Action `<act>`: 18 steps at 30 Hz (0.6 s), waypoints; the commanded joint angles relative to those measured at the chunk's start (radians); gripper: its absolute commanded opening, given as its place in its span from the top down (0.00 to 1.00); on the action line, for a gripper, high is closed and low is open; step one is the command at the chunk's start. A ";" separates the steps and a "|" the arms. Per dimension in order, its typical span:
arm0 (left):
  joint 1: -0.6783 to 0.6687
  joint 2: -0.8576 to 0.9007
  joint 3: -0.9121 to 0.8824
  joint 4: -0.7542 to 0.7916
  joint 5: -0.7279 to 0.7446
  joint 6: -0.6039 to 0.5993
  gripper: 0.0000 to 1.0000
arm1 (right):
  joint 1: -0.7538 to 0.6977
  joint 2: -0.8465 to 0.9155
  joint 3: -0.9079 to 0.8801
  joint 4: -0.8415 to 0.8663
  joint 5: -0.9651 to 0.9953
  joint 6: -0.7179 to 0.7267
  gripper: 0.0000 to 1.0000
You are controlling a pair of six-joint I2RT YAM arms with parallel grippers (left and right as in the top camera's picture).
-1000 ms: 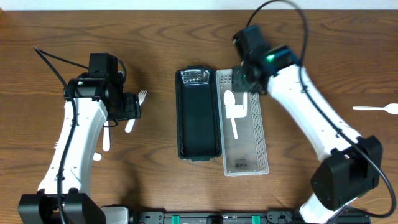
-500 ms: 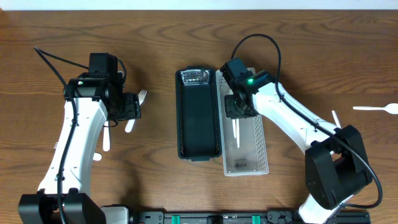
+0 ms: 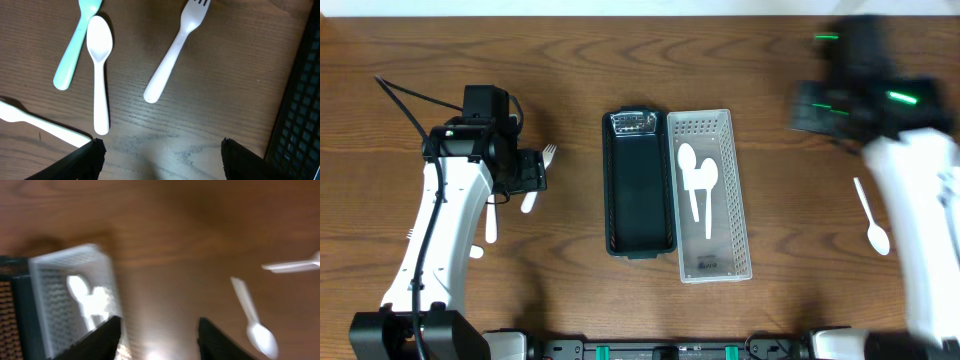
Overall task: Pack container
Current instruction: 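Move the right gripper right and grasp a third white spoon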
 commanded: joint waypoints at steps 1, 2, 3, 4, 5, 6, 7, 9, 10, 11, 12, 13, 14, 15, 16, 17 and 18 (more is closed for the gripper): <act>0.003 0.005 0.011 -0.002 -0.002 -0.002 0.23 | -0.122 -0.051 -0.014 -0.064 -0.012 -0.077 0.41; 0.003 0.005 0.011 -0.002 -0.002 -0.002 0.23 | -0.165 -0.068 -0.028 -0.086 -0.012 -0.085 0.40; 0.003 0.005 0.011 -0.002 -0.002 -0.002 0.23 | -0.199 -0.082 -0.045 -0.098 -0.021 -0.093 0.39; 0.003 0.005 0.011 0.002 -0.002 -0.002 0.23 | -0.234 -0.103 -0.072 -0.101 -0.045 -0.100 0.39; 0.003 0.005 0.011 0.005 -0.002 -0.002 0.23 | -0.268 -0.126 -0.106 -0.097 -0.082 -0.114 0.38; 0.003 0.005 0.011 0.009 -0.002 -0.002 0.23 | -0.294 -0.145 -0.139 -0.093 -0.113 -0.129 0.37; 0.003 0.005 0.011 0.013 -0.002 -0.002 0.23 | -0.323 -0.168 -0.182 -0.090 -0.142 -0.146 0.36; 0.003 0.005 0.011 0.016 -0.002 -0.002 0.23 | -0.377 -0.206 -0.267 -0.087 -0.161 -0.174 0.34; 0.003 0.005 0.011 0.017 -0.002 -0.002 0.23 | -0.412 -0.225 -0.321 -0.082 -0.161 -0.185 0.32; 0.003 0.005 0.011 0.019 -0.002 -0.002 0.23 | -0.444 -0.235 -0.368 -0.071 -0.162 -0.188 0.27; 0.003 0.005 0.011 0.020 -0.002 -0.002 0.23 | -0.472 -0.241 -0.406 -0.054 -0.162 -0.188 0.22; 0.003 0.005 0.011 0.021 -0.002 -0.002 0.23 | -0.504 -0.242 -0.449 -0.025 -0.162 -0.188 0.18; 0.003 0.005 0.011 0.022 -0.002 -0.002 0.23 | -0.532 -0.240 -0.491 0.012 -0.161 -0.192 0.12; 0.003 0.005 0.011 0.024 -0.002 -0.002 0.23 | -0.554 -0.238 -0.527 0.049 -0.161 -0.212 0.09; 0.003 0.005 0.011 0.024 -0.002 -0.002 0.23 | -0.571 -0.234 -0.560 0.086 -0.162 -0.237 0.07; 0.003 0.005 0.011 0.025 -0.002 -0.002 0.23 | -0.587 -0.227 -0.594 0.129 -0.161 -0.265 0.06; 0.003 0.005 0.011 0.024 -0.002 -0.002 0.23 | -0.598 -0.220 -0.620 0.167 -0.162 -0.293 0.06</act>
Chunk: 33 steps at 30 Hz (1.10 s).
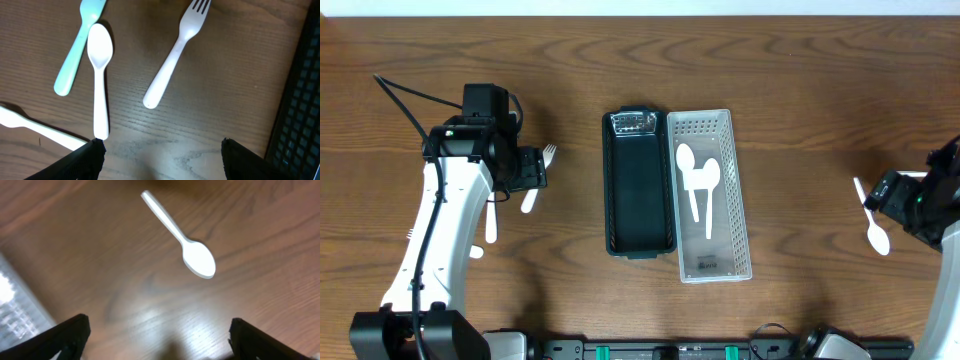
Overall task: Pack container
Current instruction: 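Move the right gripper right and grasp a third white spoon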
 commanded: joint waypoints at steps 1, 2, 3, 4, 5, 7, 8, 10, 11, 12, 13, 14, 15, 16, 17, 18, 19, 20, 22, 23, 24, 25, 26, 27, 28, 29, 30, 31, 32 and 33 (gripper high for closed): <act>0.003 0.005 0.011 -0.002 -0.002 -0.002 0.22 | -0.044 0.021 -0.092 0.094 -0.021 -0.132 0.06; 0.003 0.005 0.011 -0.002 -0.002 -0.002 0.23 | -0.048 0.037 -0.114 0.135 -0.021 -0.174 0.07; 0.003 0.005 0.011 -0.002 -0.002 -0.002 0.22 | -0.048 0.053 -0.128 0.170 -0.020 -0.214 0.09; 0.003 0.005 0.011 -0.002 -0.002 -0.002 0.22 | -0.049 0.074 -0.142 0.210 -0.020 -0.259 0.12; 0.003 0.005 0.011 -0.002 -0.002 -0.002 0.22 | -0.049 0.099 -0.149 0.244 -0.021 -0.305 0.15; 0.003 0.005 0.011 -0.002 -0.002 -0.002 0.23 | -0.048 0.151 -0.150 0.299 -0.021 -0.361 0.19; 0.003 0.005 0.011 -0.002 -0.002 -0.002 0.23 | -0.048 0.177 -0.149 0.325 -0.024 -0.379 0.19; 0.003 0.005 0.011 -0.002 -0.002 -0.002 0.22 | -0.048 0.225 -0.149 0.367 -0.047 -0.421 0.18; 0.003 0.005 0.011 -0.001 -0.002 -0.002 0.22 | -0.048 0.249 -0.149 0.383 -0.054 -0.436 0.19; 0.003 0.005 0.011 -0.002 -0.002 -0.002 0.23 | -0.048 0.276 -0.149 0.397 -0.058 -0.450 0.19; 0.003 0.005 0.011 -0.002 -0.002 -0.002 0.22 | -0.048 0.299 -0.149 0.407 -0.058 -0.461 0.19; 0.003 0.005 0.011 -0.002 -0.002 -0.002 0.22 | -0.048 0.328 -0.149 0.418 -0.058 -0.470 0.18; 0.003 0.005 0.011 -0.002 -0.002 -0.002 0.22 | -0.048 0.353 -0.149 0.424 -0.058 -0.477 0.15; 0.003 0.005 0.011 -0.002 -0.002 -0.002 0.22 | -0.048 0.373 -0.149 0.425 -0.056 -0.484 0.12; 0.003 0.005 0.011 -0.002 -0.002 -0.002 0.22 | -0.048 0.393 -0.149 0.425 -0.057 -0.504 0.08; 0.003 0.005 0.011 -0.002 -0.002 -0.002 0.23 | -0.048 0.408 -0.149 0.426 -0.057 -0.518 0.06; 0.003 0.005 0.011 -0.002 -0.002 -0.002 0.22 | -0.048 0.421 -0.149 0.429 -0.057 -0.525 0.05; 0.003 0.005 0.011 -0.002 -0.002 -0.002 0.22 | -0.048 0.436 -0.150 0.439 -0.057 -0.525 0.05; 0.003 0.005 0.011 -0.002 -0.002 -0.002 0.22 | -0.048 0.452 -0.150 0.459 -0.056 -0.525 0.06; 0.003 0.005 0.011 -0.002 -0.002 -0.002 0.22 | -0.048 0.457 -0.150 0.469 -0.048 -0.525 0.06; 0.003 0.005 0.011 -0.002 -0.002 -0.002 0.22 | -0.048 0.461 -0.150 0.477 -0.034 -0.526 0.06; 0.003 0.005 0.011 -0.002 -0.002 -0.002 0.23 | -0.048 0.463 -0.150 0.481 -0.020 -0.529 0.06; 0.003 0.005 0.011 -0.002 -0.002 -0.002 0.22 | -0.048 0.465 -0.150 0.485 -0.002 -0.529 0.07; 0.003 0.005 0.011 -0.002 -0.002 -0.002 0.22 | -0.048 0.468 -0.150 0.486 0.004 -0.529 0.07; 0.003 0.005 0.011 -0.002 -0.002 -0.002 0.22 | -0.048 0.473 -0.150 0.487 0.006 -0.529 0.08; 0.003 0.005 0.011 -0.002 -0.002 -0.002 0.22 | -0.048 0.480 -0.150 0.486 0.006 -0.529 0.08; 0.003 0.005 0.011 -0.002 -0.002 -0.002 0.22 | -0.048 0.489 -0.150 0.484 0.006 -0.529 0.09; 0.003 0.005 0.011 -0.002 -0.002 -0.002 0.22 | -0.048 0.497 -0.150 0.482 0.006 -0.529 0.09; 0.003 0.005 0.011 -0.002 -0.002 -0.002 0.22 | -0.048 0.504 -0.150 0.481 0.006 -0.529 0.09; 0.003 0.005 0.011 -0.002 -0.002 -0.002 0.22 | -0.048 0.511 -0.150 0.481 0.006 -0.529 0.09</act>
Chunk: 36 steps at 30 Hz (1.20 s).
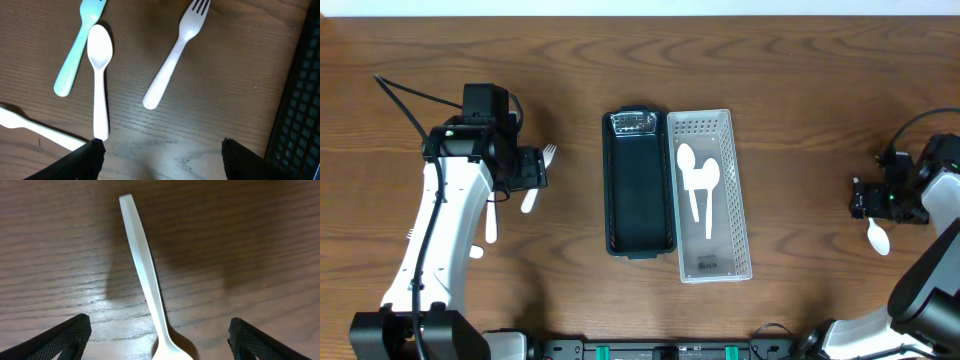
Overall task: Pack container
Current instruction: 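Move the right gripper right and grasp a third white spoon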
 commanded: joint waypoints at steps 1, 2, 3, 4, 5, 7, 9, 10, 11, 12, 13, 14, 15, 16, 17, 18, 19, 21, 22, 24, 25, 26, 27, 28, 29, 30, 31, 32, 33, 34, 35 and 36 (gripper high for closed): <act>0.003 0.005 0.011 -0.003 -0.002 -0.002 0.23 | -0.008 0.035 -0.005 0.000 0.015 -0.015 0.10; 0.003 0.005 0.011 -0.003 -0.002 -0.002 0.22 | -0.008 0.040 -0.005 0.003 0.014 -0.015 0.11; 0.003 0.005 0.011 -0.003 -0.002 -0.002 0.23 | -0.008 0.043 -0.005 0.005 0.014 -0.015 0.11; 0.003 0.005 0.011 -0.003 -0.002 -0.002 0.22 | -0.008 0.046 -0.005 0.006 0.014 -0.015 0.12; 0.003 0.005 0.011 -0.002 -0.002 -0.002 0.22 | -0.008 0.048 -0.005 0.008 0.014 -0.015 0.12; 0.003 0.005 0.011 -0.002 -0.002 -0.002 0.22 | -0.008 0.053 -0.005 0.009 0.014 -0.015 0.13; 0.003 0.005 0.011 -0.003 -0.002 -0.002 0.22 | -0.008 0.061 -0.005 0.004 0.012 -0.014 0.14; 0.003 0.005 0.011 -0.002 -0.002 -0.002 0.22 | -0.008 0.063 -0.006 0.002 0.010 -0.014 0.14; 0.003 0.005 0.011 -0.003 -0.002 -0.002 0.22 | -0.008 0.067 -0.007 0.000 0.010 -0.014 0.16; 0.003 0.005 0.011 -0.003 -0.002 -0.002 0.22 | -0.008 0.070 -0.008 -0.002 0.010 -0.014 0.16; 0.003 0.005 0.011 -0.003 -0.002 -0.002 0.22 | -0.008 0.073 -0.008 -0.003 0.010 -0.014 0.17; 0.003 0.005 0.011 -0.003 -0.002 -0.002 0.22 | -0.008 0.075 -0.009 -0.003 0.010 -0.014 0.19; 0.003 0.005 0.011 -0.003 -0.002 -0.002 0.22 | -0.008 0.077 -0.010 -0.003 0.010 -0.014 0.19; 0.003 0.005 0.011 -0.003 -0.002 -0.002 0.22 | -0.008 0.078 -0.010 -0.003 0.010 -0.014 0.20; 0.003 0.005 0.011 -0.003 -0.002 -0.002 0.22 | -0.008 0.078 -0.011 -0.002 0.010 -0.014 0.20; 0.003 0.005 0.011 -0.003 -0.002 -0.002 0.22 | -0.008 0.078 -0.011 -0.002 0.011 -0.014 0.21; 0.003 0.005 0.011 -0.003 -0.002 -0.002 0.22 | -0.008 0.078 -0.011 -0.002 0.011 -0.014 0.21; 0.003 0.005 0.011 -0.002 -0.002 -0.002 0.22 | -0.008 0.078 -0.011 -0.002 0.011 -0.014 0.21; 0.003 0.005 0.011 -0.002 -0.002 -0.002 0.22 | -0.008 0.078 -0.011 -0.002 0.011 -0.014 0.22; 0.003 0.005 0.011 -0.002 -0.002 -0.002 0.22 | -0.008 0.078 -0.011 -0.001 0.011 -0.014 0.25; 0.003 0.005 0.011 -0.002 -0.002 -0.002 0.22 | -0.008 0.078 -0.011 0.001 0.010 -0.014 0.27; 0.003 0.005 0.011 -0.002 -0.002 -0.002 0.22 | -0.008 0.078 -0.011 0.002 0.010 -0.014 0.29; 0.003 0.005 0.011 -0.003 -0.002 -0.002 0.22 | -0.008 0.078 -0.011 0.003 0.011 -0.014 0.32; 0.003 0.005 0.011 -0.003 -0.002 -0.002 0.22 | -0.008 0.078 -0.011 0.005 0.011 -0.014 0.36; 0.003 0.005 0.011 -0.003 -0.002 -0.002 0.22 | -0.008 0.078 -0.011 0.006 0.010 -0.014 0.39; 0.003 0.005 0.011 -0.003 -0.002 -0.002 0.22 | -0.008 0.078 -0.011 0.008 0.010 -0.014 0.43; 0.003 0.005 0.011 -0.003 -0.002 -0.002 0.22 | -0.008 0.078 -0.011 0.009 0.010 -0.014 0.49; 0.003 0.005 0.011 -0.003 -0.002 -0.002 0.22 | -0.008 0.078 -0.011 0.011 0.010 -0.014 0.53; 0.003 0.005 0.011 -0.003 -0.002 -0.002 0.23 | -0.008 0.078 -0.011 0.013 0.010 -0.013 0.56; 0.003 0.005 0.011 -0.003 -0.002 -0.002 0.22 | -0.008 0.078 -0.011 0.013 0.010 -0.013 0.59; 0.003 0.005 0.011 -0.003 -0.002 -0.002 0.22 | -0.008 0.078 -0.011 0.013 0.010 -0.013 0.63; 0.003 0.005 0.011 -0.003 -0.002 -0.002 0.22 | -0.008 0.078 -0.011 0.014 0.010 -0.013 0.68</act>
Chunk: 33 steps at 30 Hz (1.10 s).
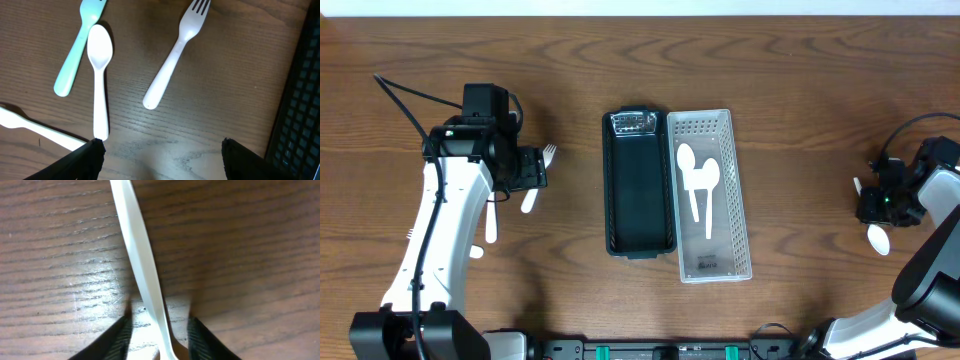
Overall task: Pack container
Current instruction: 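Move the right gripper right and grasp a third white spoon, then carry the third spoon into the white basket and release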
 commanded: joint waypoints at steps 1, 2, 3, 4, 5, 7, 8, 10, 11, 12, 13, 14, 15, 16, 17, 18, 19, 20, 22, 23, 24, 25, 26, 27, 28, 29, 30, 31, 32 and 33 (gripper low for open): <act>0.003 0.005 0.011 -0.003 -0.002 -0.002 0.22 | -0.008 0.018 -0.010 0.003 -0.001 0.002 0.73; 0.003 0.005 0.011 -0.002 -0.002 -0.002 0.22 | -0.008 0.018 -0.010 0.005 -0.001 0.005 0.77; 0.003 0.005 0.011 -0.003 -0.002 -0.002 0.22 | -0.008 0.018 -0.010 0.006 -0.002 0.009 0.78; 0.003 0.005 0.011 -0.003 -0.002 -0.002 0.22 | -0.008 0.018 -0.010 0.007 -0.009 0.009 0.79; 0.003 0.005 0.011 -0.002 -0.002 -0.002 0.22 | -0.008 0.018 -0.010 0.009 -0.026 0.009 0.80; 0.003 0.005 0.011 -0.002 -0.002 -0.002 0.22 | -0.008 0.018 -0.010 0.012 -0.056 0.009 0.82; 0.003 0.005 0.011 -0.002 -0.002 -0.002 0.22 | -0.008 0.018 -0.010 0.013 -0.068 0.009 0.83; 0.003 0.005 0.011 -0.003 -0.002 -0.002 0.22 | -0.008 0.018 -0.010 0.015 -0.072 0.009 0.88; 0.003 0.005 0.011 -0.002 -0.002 -0.002 0.22 | -0.008 0.018 -0.010 0.015 -0.072 0.009 0.91; 0.003 0.005 0.011 -0.002 -0.002 -0.002 0.22 | -0.008 0.018 -0.010 0.015 -0.072 0.009 0.93; 0.003 0.005 0.011 -0.002 -0.002 -0.002 0.22 | -0.008 0.018 -0.010 0.015 -0.072 0.009 0.97; 0.003 0.005 0.011 -0.002 -0.002 -0.002 0.22 | -0.008 0.018 -0.010 0.015 -0.072 0.010 0.99; 0.003 0.005 0.011 -0.003 -0.002 -0.002 0.23 | -0.007 0.018 -0.010 0.015 -0.072 0.018 0.99; 0.003 0.005 0.011 -0.002 -0.002 -0.002 0.22 | -0.006 0.018 -0.010 0.016 -0.072 0.029 0.99; 0.003 0.005 0.011 -0.002 -0.002 -0.002 0.22 | -0.005 0.018 -0.010 0.016 -0.073 0.036 0.99; 0.003 0.005 0.011 -0.002 -0.002 -0.002 0.22 | -0.002 0.018 -0.010 0.016 -0.077 0.039 0.99; 0.003 0.005 0.011 -0.002 -0.002 -0.002 0.22 | 0.000 0.018 -0.010 0.016 -0.080 0.039 0.99; 0.003 0.005 0.011 -0.002 -0.002 -0.002 0.22 | 0.005 0.018 -0.010 0.016 -0.084 0.039 0.99; 0.003 0.005 0.011 -0.002 -0.002 -0.002 0.22 | 0.019 0.017 -0.010 0.016 -0.084 0.039 0.99; 0.003 0.005 0.011 -0.002 -0.002 -0.002 0.22 | 0.027 0.015 -0.008 0.015 -0.084 0.039 0.99; 0.003 0.005 0.011 -0.002 -0.002 -0.002 0.22 | 0.038 0.011 -0.003 0.015 -0.084 0.039 0.99; 0.003 0.005 0.011 -0.002 -0.002 -0.002 0.22 | 0.053 0.003 0.008 0.015 -0.084 0.039 0.99; 0.003 0.005 0.011 -0.002 -0.002 -0.002 0.22 | 0.068 -0.008 0.020 0.014 -0.088 0.045 0.99; 0.003 0.005 0.011 -0.002 -0.002 -0.002 0.22 | 0.085 -0.020 0.035 0.013 -0.092 0.056 0.99; 0.003 0.005 0.011 -0.002 -0.002 -0.002 0.22 | 0.107 -0.037 0.058 0.004 -0.098 0.072 0.99; 0.003 0.005 0.011 -0.002 -0.002 -0.002 0.22 | 0.135 -0.058 0.093 -0.016 -0.105 0.087 0.99; 0.003 0.005 0.011 -0.002 -0.002 -0.002 0.22 | 0.158 -0.074 0.123 -0.037 -0.108 0.106 0.99; 0.003 0.005 0.011 -0.002 -0.002 -0.002 0.22 | 0.188 -0.093 0.161 -0.064 -0.110 0.129 0.99; 0.003 0.005 0.011 -0.002 -0.002 -0.002 0.22 | 0.219 -0.112 0.203 -0.098 -0.114 0.151 0.99; 0.003 0.005 0.011 -0.002 -0.002 -0.002 0.22 | 0.248 -0.127 0.240 -0.132 -0.120 0.167 0.99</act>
